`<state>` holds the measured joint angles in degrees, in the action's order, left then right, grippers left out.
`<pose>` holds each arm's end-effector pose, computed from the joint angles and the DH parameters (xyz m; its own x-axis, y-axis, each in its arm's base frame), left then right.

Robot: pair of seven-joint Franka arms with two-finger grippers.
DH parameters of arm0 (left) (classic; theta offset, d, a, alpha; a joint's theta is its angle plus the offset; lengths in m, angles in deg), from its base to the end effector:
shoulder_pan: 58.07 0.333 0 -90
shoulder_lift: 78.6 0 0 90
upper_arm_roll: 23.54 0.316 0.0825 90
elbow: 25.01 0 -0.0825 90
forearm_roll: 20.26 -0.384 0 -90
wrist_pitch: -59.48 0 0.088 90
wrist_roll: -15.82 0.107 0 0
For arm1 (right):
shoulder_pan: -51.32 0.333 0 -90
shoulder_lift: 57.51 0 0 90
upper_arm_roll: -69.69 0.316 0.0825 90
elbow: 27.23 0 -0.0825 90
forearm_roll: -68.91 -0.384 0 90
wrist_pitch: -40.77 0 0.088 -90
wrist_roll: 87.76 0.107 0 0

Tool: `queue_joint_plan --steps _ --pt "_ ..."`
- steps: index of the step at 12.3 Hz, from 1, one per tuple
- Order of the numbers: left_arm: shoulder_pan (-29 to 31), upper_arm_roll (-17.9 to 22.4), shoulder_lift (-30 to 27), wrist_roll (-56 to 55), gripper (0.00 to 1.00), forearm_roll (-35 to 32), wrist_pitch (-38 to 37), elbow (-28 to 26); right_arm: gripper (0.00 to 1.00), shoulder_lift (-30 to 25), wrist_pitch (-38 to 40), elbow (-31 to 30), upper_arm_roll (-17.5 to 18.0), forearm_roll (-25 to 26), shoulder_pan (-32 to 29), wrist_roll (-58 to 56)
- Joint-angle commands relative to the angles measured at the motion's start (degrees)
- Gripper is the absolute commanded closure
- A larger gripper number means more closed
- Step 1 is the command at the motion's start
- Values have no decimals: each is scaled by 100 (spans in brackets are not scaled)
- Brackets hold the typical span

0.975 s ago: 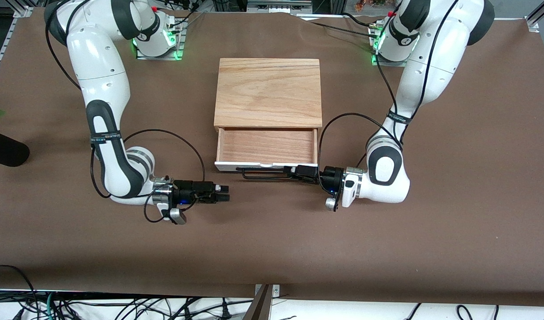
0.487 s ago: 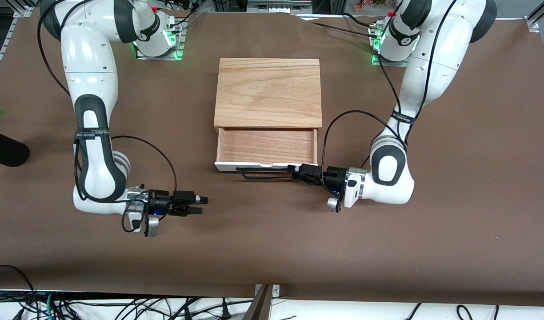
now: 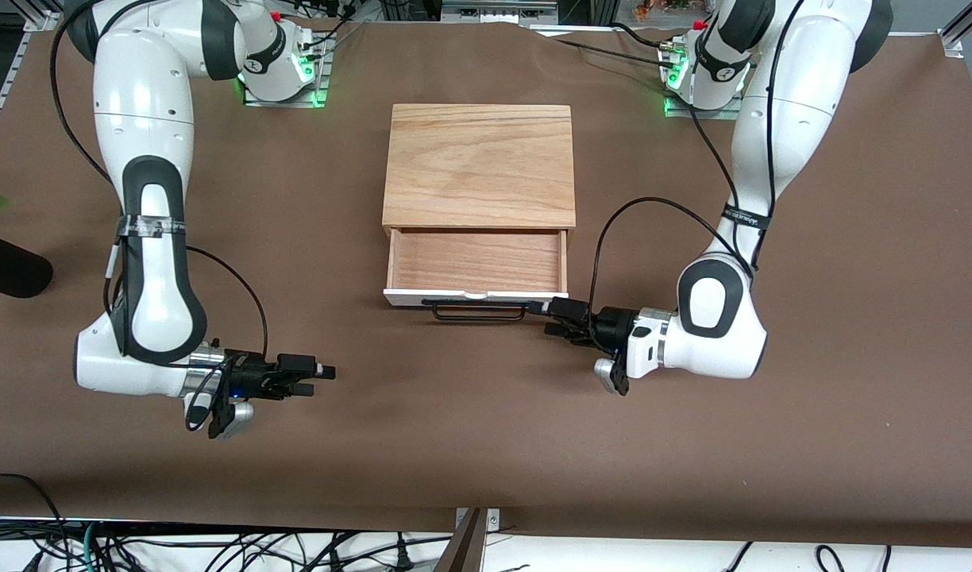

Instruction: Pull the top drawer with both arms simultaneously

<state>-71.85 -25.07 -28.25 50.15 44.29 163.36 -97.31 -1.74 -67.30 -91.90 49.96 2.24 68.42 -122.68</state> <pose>0.6943 -0.2620 0.2452 0.9470 -0.3136 0.0694 -0.2041 -0.4208 0.8839 0.7607 0.1203 0.2403 0.9759 0.1393 0.1682 0.2174 -0.6903 -0.6900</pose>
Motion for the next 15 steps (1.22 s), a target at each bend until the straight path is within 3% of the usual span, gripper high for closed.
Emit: queue_joint_plan --steps 1,3,6,8,11,12,14,15 --pt "33 248 -166 -189 0 -801 -70 260 0 -5 -310 165 -75 425 179 801" --pt "6 547 -455 -391 0 -1336 -87 251 0 -13 -504 165 -101 732 284 1449" --pt "41 566 -1096 -829 0 -2961 -131 208 0 -127 -838 156 -382 1433 706 2820" --pt "50 583 -1448 -1085 0 -3622 -166 137 0 -398 -856 121 -312 2783 725 3717" --pt "33 548 -2089 -1831 0 -5140 -648 155 0 -1459 -856 -745 494 5129 287 3879" --pt "7 565 -2300 -1850 0 -5433 -911 155 0 -1794 -856 -1045 705 5624 50 3871" --pt "59 452 -2888 -1851 0 -6205 -1263 -116 0 -2392 -795 -1354 743 5752 -293 3818" --pt "224 408 -3239 -1868 0 -6261 -1291 -466 0 -2787 -786 -1573 743 5770 -495 3826"
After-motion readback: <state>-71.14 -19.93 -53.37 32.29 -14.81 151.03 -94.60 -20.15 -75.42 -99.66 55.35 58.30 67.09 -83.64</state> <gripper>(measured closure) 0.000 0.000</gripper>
